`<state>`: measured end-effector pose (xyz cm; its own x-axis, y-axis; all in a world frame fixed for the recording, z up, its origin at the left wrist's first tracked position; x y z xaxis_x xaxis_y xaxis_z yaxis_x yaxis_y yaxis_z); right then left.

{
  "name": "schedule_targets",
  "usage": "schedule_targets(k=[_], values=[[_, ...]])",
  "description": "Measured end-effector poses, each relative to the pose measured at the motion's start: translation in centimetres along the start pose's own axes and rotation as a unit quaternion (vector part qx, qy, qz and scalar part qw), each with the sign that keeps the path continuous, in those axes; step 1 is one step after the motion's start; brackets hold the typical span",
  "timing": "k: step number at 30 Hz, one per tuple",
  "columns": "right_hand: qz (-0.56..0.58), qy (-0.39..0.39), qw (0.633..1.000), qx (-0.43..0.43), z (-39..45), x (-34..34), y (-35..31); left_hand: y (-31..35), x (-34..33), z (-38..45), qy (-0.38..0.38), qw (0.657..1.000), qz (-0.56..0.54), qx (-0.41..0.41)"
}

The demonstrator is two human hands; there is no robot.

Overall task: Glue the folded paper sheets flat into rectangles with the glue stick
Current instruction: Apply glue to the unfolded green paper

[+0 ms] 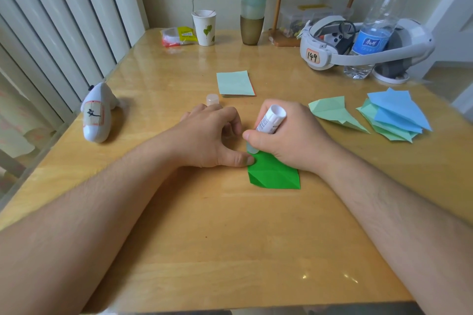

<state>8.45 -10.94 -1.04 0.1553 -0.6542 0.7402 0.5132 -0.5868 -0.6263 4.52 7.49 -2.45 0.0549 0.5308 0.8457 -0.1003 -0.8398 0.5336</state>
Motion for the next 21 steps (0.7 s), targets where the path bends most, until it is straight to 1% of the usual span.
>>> schedule_targets(k=[4,9,14,21], values=[[-0.016,-0.017,1.000,-0.010,0.1,0.4,0.1,-0.1,0.0,0.0,0.001,1.000,0.000,-0.001],[-0.006,-0.037,0.999,-0.024,-0.3,1.8,1.4,-0.1,0.1,-0.1,-0.006,1.000,-0.002,-0.002],[-0.020,-0.039,0.999,-0.033,-0.5,3.1,2.5,-0.1,0.1,-0.1,-0.010,1.000,-0.001,-0.005],[-0.056,-0.036,0.997,-0.034,-0.4,3.4,2.5,-0.1,0.2,-0.2,-0.008,1.000,-0.002,-0.008]])
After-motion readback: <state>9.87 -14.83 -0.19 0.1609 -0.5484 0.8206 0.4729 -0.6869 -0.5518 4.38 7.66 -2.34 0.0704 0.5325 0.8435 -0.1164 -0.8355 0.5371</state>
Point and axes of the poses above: each hand's wrist, its own z-axis towards the middle knuckle, its own x-axis out of the back of the hand, y = z × x, the point moved 3 cm from there along z, towards the middle knuckle, and after that the axes turned 8 degrees about -z, right-handed, at the moved point
